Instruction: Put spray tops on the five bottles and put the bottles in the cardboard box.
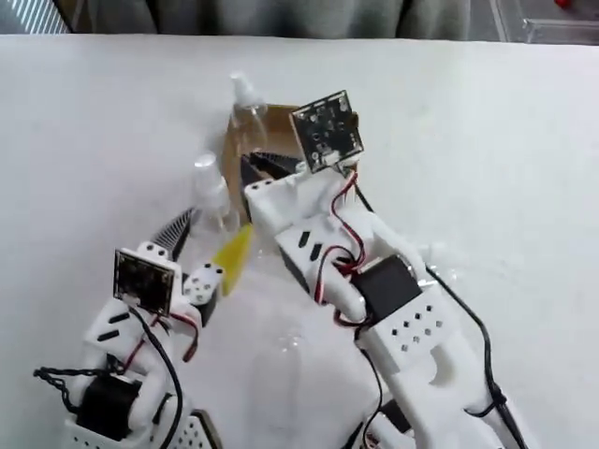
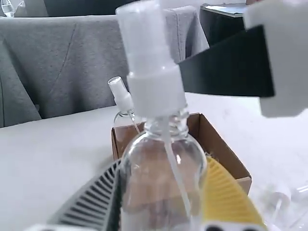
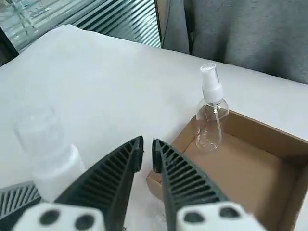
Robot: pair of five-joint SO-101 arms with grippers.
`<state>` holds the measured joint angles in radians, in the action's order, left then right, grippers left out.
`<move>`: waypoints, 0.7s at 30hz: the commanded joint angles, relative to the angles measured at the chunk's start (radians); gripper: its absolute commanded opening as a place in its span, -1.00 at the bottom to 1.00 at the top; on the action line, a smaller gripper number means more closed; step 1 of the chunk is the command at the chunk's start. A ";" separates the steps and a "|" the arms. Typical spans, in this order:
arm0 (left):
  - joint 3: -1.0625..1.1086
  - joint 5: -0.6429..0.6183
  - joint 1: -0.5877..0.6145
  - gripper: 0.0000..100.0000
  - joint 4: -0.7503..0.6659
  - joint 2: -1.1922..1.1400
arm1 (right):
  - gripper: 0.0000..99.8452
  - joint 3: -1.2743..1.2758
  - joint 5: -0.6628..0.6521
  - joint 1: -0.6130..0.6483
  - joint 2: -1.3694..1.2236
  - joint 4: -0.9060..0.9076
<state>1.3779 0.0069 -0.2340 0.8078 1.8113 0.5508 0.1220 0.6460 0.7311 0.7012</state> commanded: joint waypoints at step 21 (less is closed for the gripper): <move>-0.015 0.011 -0.010 -0.92 -0.026 0.010 | -0.97 -0.381 0.000 0.102 -0.081 0.114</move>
<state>1.3779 0.0069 -0.2340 0.8078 1.8113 0.2194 0.1220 0.7365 0.6437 0.7748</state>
